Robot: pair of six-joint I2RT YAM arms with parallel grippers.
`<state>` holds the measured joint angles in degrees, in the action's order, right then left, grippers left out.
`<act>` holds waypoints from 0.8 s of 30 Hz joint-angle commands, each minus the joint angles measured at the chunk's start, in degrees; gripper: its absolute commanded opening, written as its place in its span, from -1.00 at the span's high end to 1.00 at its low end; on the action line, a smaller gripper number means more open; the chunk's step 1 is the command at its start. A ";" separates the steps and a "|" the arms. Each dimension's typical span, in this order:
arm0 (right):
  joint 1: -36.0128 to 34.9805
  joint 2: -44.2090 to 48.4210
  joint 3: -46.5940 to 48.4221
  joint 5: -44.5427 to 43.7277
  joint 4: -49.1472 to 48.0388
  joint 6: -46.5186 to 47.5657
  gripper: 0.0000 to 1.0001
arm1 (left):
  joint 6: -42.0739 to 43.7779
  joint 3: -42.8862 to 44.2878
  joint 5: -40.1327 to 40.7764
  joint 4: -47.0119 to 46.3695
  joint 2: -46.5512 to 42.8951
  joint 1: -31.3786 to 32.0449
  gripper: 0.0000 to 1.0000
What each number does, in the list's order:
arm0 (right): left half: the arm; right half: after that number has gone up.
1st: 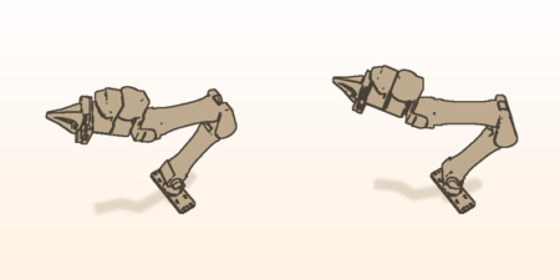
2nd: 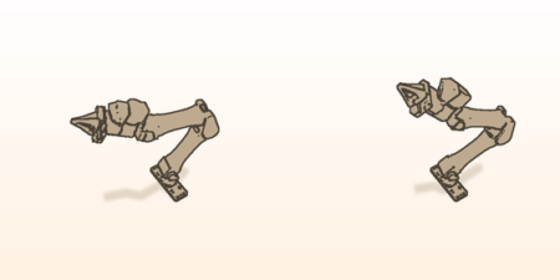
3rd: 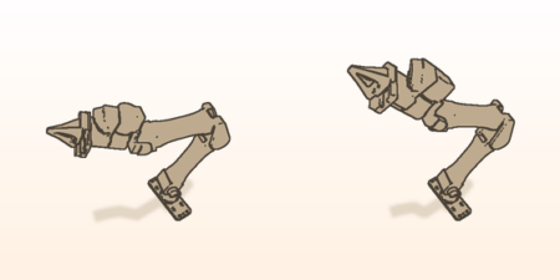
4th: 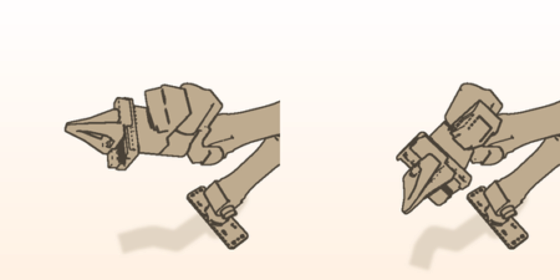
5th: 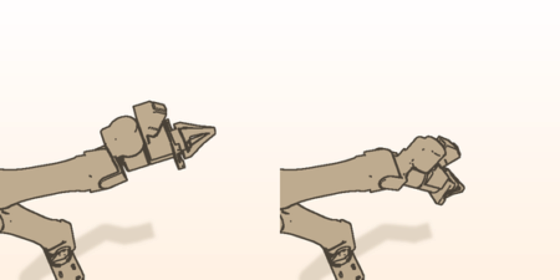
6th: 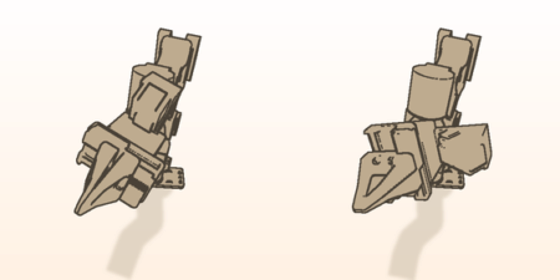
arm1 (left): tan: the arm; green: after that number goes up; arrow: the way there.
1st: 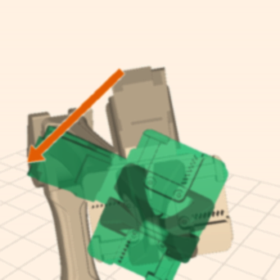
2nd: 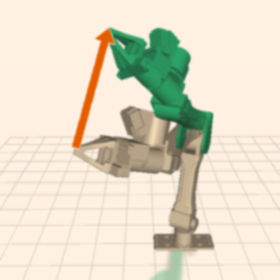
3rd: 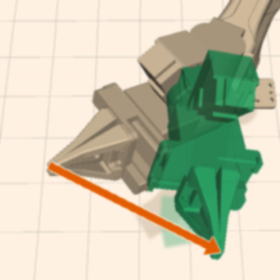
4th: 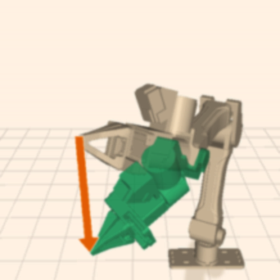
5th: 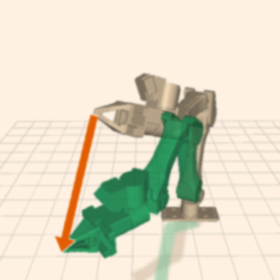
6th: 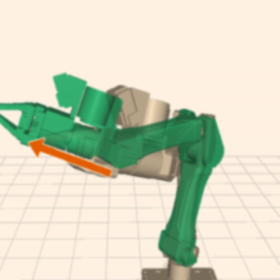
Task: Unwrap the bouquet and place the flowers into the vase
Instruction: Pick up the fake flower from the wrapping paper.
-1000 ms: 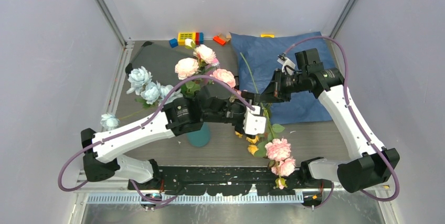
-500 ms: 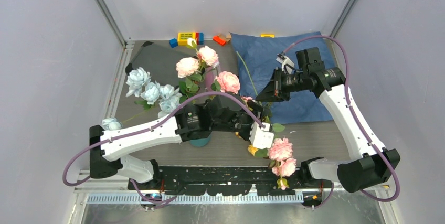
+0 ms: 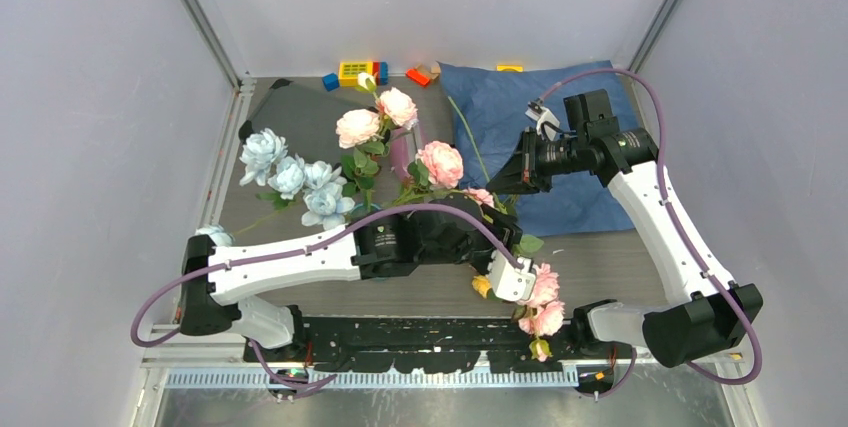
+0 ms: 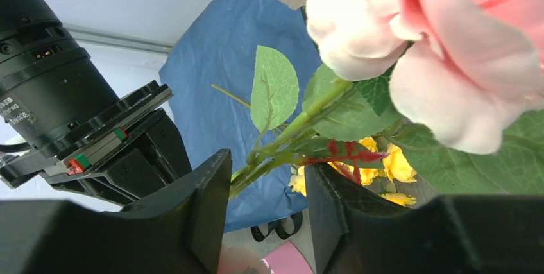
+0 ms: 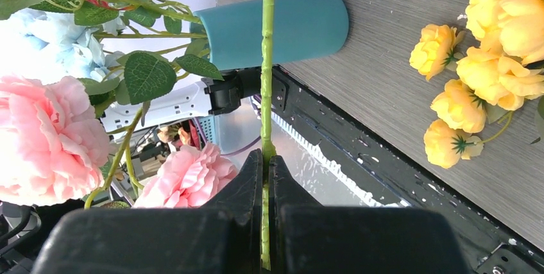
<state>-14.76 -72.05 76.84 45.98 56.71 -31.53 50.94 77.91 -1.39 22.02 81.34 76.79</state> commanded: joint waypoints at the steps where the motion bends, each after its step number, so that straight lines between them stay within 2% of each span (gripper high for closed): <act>1: 0.22 1.64 1.35 3.04 -2.57 -2.40 1.00 | 2.31 -0.47 3.52 -4.01 0.31 1.34 0.14; 15: 0.19 1.40 0.85 2.07 -3.22 -2.88 0.98 | 2.37 -1.27 5.43 -5.75 -0.36 2.41 0.84; 18: 0.26 1.50 0.90 1.15 -3.19 -2.84 0.82 | 1.80 -1.29 5.79 -6.08 -0.93 2.44 1.00; 24: 1.34 2.58 1.99 -2.35 -3.57 -2.90 0.34 | -0.32 -1.27 7.44 -6.76 -2.29 2.40 1.00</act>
<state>-14.48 -71.99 76.84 45.23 55.61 -33.30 53.54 77.25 5.13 16.14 81.52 78.70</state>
